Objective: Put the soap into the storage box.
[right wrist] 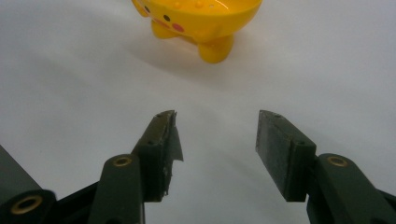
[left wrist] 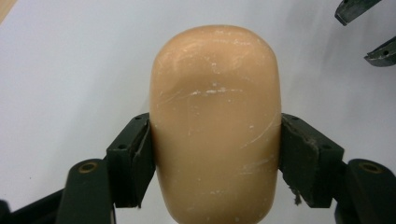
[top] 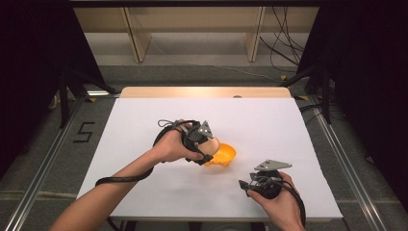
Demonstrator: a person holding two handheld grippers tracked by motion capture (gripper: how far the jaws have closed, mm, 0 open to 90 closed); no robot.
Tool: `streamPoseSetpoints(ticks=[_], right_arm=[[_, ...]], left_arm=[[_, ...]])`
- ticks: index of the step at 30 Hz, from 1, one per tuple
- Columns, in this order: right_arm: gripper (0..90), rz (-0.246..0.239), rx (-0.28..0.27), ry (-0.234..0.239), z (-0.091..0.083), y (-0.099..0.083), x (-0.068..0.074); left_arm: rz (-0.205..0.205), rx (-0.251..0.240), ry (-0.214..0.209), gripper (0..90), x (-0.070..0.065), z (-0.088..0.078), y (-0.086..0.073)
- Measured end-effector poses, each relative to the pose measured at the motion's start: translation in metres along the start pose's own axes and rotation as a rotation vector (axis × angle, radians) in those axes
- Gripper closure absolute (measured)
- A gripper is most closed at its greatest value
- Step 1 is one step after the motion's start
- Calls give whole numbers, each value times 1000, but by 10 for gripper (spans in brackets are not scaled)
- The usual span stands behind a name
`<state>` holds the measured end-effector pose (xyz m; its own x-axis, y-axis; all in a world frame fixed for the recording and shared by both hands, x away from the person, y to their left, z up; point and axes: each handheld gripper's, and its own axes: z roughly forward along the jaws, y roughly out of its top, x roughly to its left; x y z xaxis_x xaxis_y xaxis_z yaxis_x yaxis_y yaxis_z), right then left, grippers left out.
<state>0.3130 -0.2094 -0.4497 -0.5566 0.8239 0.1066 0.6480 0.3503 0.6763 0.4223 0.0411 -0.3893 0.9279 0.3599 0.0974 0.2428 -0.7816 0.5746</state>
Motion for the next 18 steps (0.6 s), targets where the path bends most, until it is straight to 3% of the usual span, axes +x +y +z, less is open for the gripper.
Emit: streamPoseSetpoints(ticks=[3, 18], right_arm=[[486, 44, 21, 10, -2, 1, 2], [486, 47, 17, 6, -2, 1, 2]], left_arm=[[5, -1, -1, 322, 0, 1, 0], [6, -2, -5, 321, 1, 7, 2]])
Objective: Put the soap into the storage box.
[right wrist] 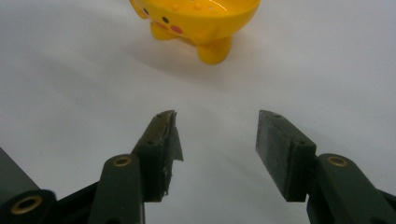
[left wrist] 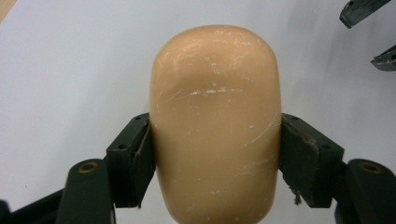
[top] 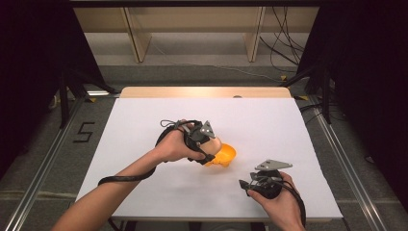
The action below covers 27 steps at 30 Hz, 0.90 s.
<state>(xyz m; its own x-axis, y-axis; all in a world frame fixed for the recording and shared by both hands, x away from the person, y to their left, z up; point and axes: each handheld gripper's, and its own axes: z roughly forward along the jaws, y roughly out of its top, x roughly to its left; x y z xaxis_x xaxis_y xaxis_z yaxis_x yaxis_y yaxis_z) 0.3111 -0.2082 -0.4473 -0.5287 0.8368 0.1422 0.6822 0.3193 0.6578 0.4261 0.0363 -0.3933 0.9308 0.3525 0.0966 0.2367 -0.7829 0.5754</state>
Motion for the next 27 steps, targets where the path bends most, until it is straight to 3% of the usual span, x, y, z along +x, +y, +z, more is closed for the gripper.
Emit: streamPoseSetpoints(ticks=[24, 25, 27], right_arm=[[486, -20, -12, 0, 1, 0, -1], [485, -17, -11, 0, 1, 0, -1], [485, -9, -4, -1, 1, 0, -1]], left_arm=[[-6, -8, -2, 321, 5, 13, 5], [-31, -28, 1, 321, 3, 14, 5], [-10, -12, 6, 321, 6, 14, 5]])
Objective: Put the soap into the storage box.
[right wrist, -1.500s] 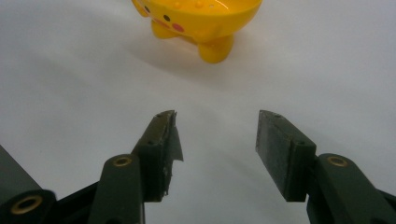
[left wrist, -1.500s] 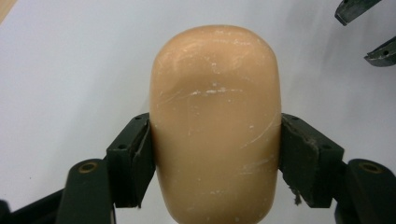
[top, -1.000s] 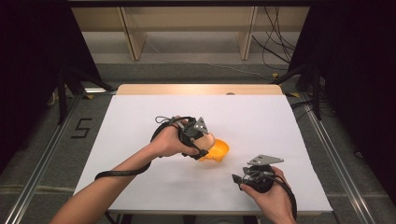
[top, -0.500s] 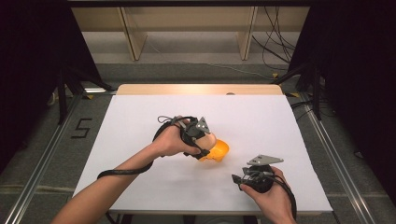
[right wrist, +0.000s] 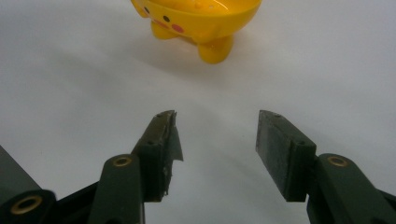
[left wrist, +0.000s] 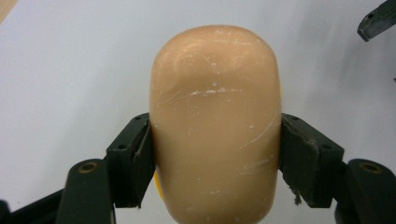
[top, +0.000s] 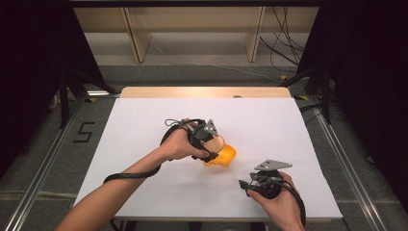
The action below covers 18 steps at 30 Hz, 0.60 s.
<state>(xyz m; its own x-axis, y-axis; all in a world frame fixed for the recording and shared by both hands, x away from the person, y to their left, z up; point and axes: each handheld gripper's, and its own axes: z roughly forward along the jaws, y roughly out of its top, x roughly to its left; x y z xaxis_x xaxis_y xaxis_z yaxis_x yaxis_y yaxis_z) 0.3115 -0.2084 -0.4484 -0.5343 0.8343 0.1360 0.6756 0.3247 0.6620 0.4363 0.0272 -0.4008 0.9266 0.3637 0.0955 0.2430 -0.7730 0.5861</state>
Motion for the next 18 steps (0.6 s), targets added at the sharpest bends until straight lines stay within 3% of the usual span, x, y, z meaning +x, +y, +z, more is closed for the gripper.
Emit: streamPoseSetpoints(ticks=[6, 8, 18], right_arm=[[485, -15, -4, 1, 1, 0, -1], [485, -15, -3, 1, 1, 0, 0], [485, -4, 3, 2, 0, 0, 0]], left_arm=[[-23, -22, -2, 321, 0, 4, 0], [-3, -9, -3, 321, 1, 4, 0], [-16, -12, -5, 321, 0, 10, -1]])
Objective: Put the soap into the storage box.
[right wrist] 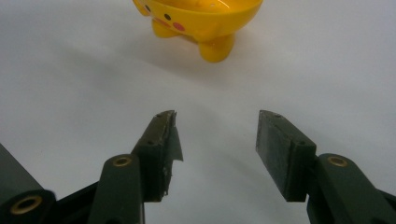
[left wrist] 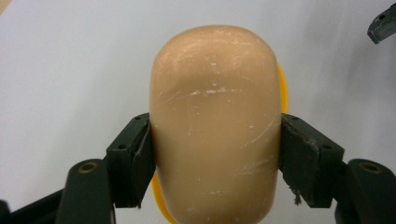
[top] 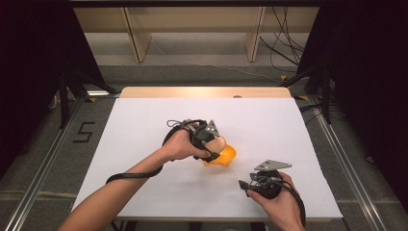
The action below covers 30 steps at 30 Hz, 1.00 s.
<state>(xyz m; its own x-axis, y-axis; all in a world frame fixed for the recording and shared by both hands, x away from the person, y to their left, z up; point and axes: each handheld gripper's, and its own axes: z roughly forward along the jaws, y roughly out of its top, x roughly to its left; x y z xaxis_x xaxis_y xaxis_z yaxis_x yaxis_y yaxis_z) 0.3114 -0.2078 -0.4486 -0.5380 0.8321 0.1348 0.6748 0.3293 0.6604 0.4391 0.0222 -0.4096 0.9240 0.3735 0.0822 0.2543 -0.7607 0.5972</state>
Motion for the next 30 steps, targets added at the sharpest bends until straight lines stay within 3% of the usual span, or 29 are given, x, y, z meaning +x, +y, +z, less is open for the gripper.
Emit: streamPoseSetpoints(ticks=[15, 18, 27, 30], right_arm=[[485, 1, 0, 0, 0, 0, 0], [485, -19, -7, -5, 0, 0, -1], [485, 4, -2, -2, -1, 0, 0], [485, -15, -6, -5, 0, 0, -1]], left_arm=[[10, 14, 8, 320, 1, 6, 0], [16, 22, 13, 320, 1, 7, 0], [20, 32, 18, 319, 2, 10, -1], [20, 36, 19, 318, 2, 11, -1]])
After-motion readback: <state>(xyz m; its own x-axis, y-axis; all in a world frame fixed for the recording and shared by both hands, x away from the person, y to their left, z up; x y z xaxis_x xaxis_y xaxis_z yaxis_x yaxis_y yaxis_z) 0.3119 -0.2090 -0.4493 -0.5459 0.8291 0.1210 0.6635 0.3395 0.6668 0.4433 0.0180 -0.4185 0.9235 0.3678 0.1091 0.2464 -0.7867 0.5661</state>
